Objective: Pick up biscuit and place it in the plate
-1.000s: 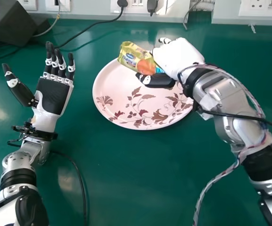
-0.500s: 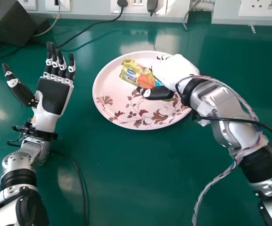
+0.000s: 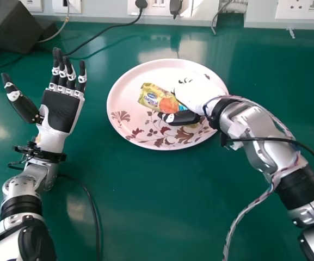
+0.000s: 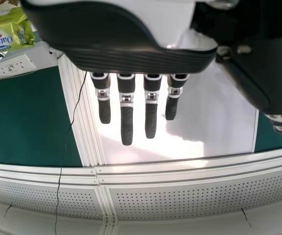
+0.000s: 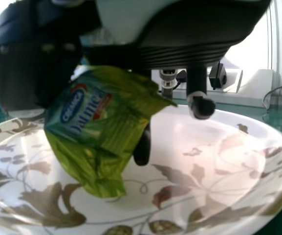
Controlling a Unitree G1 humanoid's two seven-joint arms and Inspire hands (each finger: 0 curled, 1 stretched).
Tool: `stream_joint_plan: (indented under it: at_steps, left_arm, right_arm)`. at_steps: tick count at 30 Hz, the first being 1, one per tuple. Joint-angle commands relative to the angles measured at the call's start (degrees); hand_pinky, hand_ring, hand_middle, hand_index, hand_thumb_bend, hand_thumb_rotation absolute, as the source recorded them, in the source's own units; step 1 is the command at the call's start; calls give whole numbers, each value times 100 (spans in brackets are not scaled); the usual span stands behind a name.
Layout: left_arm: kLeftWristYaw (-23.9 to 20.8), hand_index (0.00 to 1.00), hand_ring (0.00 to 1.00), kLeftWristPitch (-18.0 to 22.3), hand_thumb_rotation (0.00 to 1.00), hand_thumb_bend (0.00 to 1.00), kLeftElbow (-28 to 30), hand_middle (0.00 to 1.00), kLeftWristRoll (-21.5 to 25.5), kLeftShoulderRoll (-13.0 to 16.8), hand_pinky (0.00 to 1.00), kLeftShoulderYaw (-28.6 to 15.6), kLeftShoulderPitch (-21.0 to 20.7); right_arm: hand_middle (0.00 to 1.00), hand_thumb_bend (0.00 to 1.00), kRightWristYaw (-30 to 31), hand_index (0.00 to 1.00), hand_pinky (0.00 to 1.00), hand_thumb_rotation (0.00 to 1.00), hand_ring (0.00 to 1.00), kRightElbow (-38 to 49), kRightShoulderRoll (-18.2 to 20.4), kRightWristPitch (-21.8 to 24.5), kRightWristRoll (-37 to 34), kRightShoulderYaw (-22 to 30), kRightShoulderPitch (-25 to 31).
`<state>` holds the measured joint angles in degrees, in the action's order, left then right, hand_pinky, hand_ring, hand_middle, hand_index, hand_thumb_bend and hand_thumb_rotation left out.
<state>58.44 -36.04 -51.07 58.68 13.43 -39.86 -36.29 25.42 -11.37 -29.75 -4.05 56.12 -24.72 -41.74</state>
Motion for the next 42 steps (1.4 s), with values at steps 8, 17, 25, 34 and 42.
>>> stream_joint_plan:
  at_steps: [8, 17, 25, 34, 42]
  left_arm:
    - [57, 96, 75, 32, 44, 96, -337, 84, -164, -212, 89, 21, 558]
    - [112, 95, 74, 48, 45, 95, -399, 84, -179, -186, 89, 31, 532]
    - [192, 92, 74, 147, 44, 95, -110, 84, -186, -236, 88, 77, 648]
    - [604, 90, 75, 527, 43, 96, 88, 84, -360, -309, 87, 322, 777]
    - [531, 91, 75, 816, 42, 96, 193, 84, -410, -418, 89, 363, 833]
  right_arm:
    - [7, 50, 111, 49, 4, 6, 5, -205, -59, -124, -175, -108, -88]
    - [8, 50, 179, 49, 4, 6, 5, -491, -2, -94, -106, -287, -174]
    - [6, 50, 74, 49, 3, 5, 4, -1008, 17, -156, -68, -532, -277]
    - [2, 50, 22, 49, 3, 6, 3, -1144, -15, -251, -122, -669, -260]
    - [18, 50, 112, 49, 9, 6, 12, -1074, -46, -237, -194, -665, -214]
